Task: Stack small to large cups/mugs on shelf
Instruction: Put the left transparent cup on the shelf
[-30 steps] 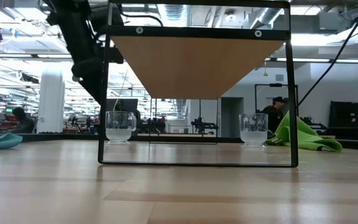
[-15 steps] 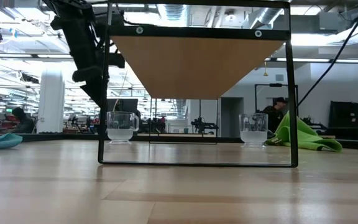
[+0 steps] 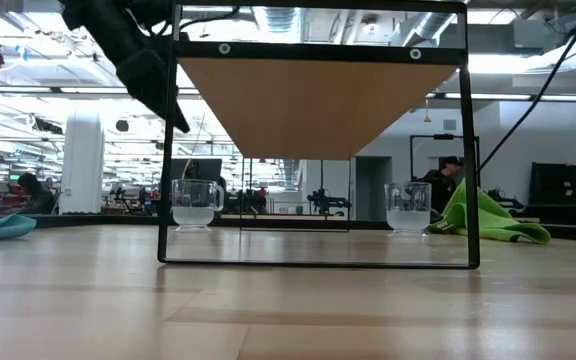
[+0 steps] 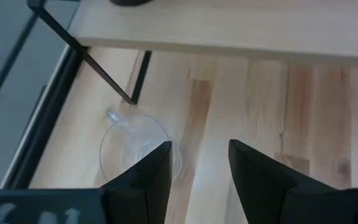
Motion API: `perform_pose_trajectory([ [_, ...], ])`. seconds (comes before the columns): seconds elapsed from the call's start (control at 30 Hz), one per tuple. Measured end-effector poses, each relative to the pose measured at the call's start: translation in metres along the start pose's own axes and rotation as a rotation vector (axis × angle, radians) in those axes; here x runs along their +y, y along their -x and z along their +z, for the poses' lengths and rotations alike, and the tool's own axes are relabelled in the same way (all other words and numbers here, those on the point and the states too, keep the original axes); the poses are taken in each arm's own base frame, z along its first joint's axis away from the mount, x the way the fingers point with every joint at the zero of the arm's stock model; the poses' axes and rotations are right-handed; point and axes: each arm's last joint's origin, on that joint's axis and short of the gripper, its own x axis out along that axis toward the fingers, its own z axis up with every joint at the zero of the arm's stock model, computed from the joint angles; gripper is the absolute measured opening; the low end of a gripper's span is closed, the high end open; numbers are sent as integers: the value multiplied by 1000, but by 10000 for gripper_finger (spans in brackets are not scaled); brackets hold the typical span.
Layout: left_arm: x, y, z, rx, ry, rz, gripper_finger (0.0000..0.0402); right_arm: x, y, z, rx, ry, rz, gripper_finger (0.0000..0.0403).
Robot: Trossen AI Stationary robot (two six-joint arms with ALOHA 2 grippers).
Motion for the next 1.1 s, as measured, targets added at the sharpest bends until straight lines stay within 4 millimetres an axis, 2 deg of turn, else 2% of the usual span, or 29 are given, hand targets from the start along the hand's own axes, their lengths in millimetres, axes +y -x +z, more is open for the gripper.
perform_pose_trajectory([
  [0.33,19,-26,-7,73,-62,-74,151,1,0,0,4,-28,32,162],
  [0.57,31,-33,-13,104,-99,-80,151,2,0,0,9,-68,73,160],
  [1.1,33,-53,-19,164,-171,-149,151,2,0,0,10,-103,74,157],
])
